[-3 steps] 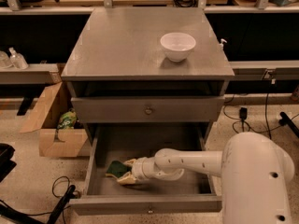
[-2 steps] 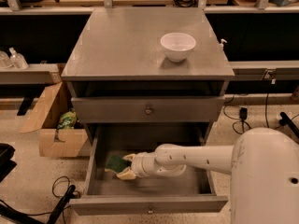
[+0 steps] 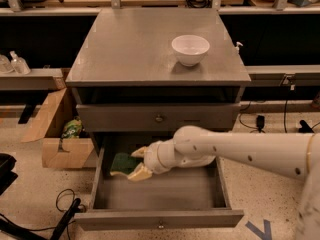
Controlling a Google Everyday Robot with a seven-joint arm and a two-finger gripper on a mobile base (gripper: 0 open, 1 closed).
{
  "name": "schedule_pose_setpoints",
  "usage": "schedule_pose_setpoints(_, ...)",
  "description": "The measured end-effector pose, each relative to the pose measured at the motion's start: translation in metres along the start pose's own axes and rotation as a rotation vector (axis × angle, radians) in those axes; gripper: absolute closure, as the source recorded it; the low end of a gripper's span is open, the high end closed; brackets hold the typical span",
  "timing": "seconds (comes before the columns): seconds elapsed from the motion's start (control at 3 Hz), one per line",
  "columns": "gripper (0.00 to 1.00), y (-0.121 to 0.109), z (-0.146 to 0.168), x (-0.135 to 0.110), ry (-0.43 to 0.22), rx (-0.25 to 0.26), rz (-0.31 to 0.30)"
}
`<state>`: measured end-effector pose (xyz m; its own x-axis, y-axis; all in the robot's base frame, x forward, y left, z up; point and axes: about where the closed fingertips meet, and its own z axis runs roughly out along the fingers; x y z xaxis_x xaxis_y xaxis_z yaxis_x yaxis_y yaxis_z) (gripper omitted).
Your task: Pick sponge from middle drawer and place on counter
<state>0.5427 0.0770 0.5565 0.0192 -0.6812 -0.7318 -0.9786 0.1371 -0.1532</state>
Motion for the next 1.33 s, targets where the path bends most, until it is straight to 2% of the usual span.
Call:
schedule_pose_setpoints(0.33, 1.0, -0.012, -0.056, -0.053, 0.011, -0.032, -0.047)
schedule_pose_setpoints(0.67, 1.0, -0.061, -0.123, -0.125, 0.01, -0.039, -0.037)
schedule_pose_setpoints(1.0, 1.0, -0.086, -0.166, -0.168, 0.011, -0.05, -0.033)
schedule_pose_setpoints(1.33, 1.0, -0.119, -0.194, -0.206, -0.033, -0.032, -0.023)
